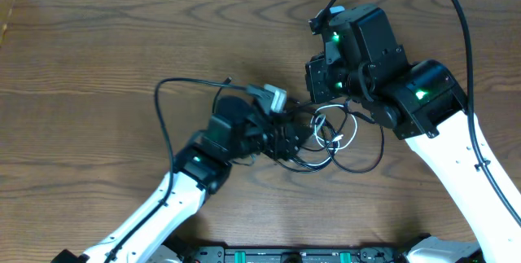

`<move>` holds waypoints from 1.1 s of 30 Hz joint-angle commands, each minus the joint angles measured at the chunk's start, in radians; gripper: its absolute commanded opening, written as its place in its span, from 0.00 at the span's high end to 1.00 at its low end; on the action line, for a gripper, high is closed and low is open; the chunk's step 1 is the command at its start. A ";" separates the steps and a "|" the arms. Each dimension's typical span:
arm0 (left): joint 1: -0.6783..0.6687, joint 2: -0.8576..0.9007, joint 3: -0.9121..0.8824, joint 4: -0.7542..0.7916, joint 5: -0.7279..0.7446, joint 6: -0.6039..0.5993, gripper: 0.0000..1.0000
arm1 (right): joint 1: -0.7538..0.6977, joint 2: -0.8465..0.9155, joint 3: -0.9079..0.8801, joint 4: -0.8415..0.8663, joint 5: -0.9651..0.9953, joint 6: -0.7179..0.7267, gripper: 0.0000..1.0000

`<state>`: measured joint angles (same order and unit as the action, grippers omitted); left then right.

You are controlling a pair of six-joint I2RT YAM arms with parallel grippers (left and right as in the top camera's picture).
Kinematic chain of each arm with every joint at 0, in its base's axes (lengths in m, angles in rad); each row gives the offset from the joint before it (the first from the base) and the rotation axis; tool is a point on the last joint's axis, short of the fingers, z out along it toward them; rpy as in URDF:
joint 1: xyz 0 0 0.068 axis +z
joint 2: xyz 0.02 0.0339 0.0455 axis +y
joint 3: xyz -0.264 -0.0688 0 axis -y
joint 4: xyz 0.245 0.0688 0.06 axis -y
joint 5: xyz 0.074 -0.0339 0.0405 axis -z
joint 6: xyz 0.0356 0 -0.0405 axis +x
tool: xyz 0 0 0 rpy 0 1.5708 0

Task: Untangle cables

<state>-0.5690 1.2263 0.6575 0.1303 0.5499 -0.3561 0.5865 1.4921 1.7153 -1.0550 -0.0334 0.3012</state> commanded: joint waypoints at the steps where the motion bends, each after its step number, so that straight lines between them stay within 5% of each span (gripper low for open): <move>1: -0.058 -0.005 -0.001 -0.051 -0.154 0.101 0.17 | 0.002 -0.011 0.003 -0.026 0.002 0.017 0.89; 9: -0.148 -0.005 -0.001 -0.137 -0.284 0.101 0.17 | 0.001 -0.011 0.003 -0.082 0.077 0.072 0.64; 15: -0.177 0.010 -0.001 -0.178 -0.500 0.102 0.17 | 0.001 -0.011 0.003 -0.103 0.076 0.088 0.62; 25: -0.183 0.111 -0.001 -0.163 -0.444 0.101 0.19 | 0.001 -0.011 0.003 -0.150 0.080 0.088 0.61; 28: -0.195 0.114 -0.001 -0.160 -0.442 0.102 0.32 | 0.001 -0.011 0.003 -0.149 0.081 0.088 0.60; 31: -0.196 0.114 -0.001 -0.160 -0.434 0.101 0.35 | 0.001 -0.011 0.003 -0.146 0.081 0.088 0.59; 33: -0.196 0.114 -0.001 -0.159 -0.436 0.102 0.54 | 0.001 -0.011 0.003 -0.146 0.081 0.088 0.59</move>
<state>-0.7639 1.3380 0.6575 -0.0330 0.1062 -0.2592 0.5865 1.4921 1.7149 -1.2007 0.0345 0.3794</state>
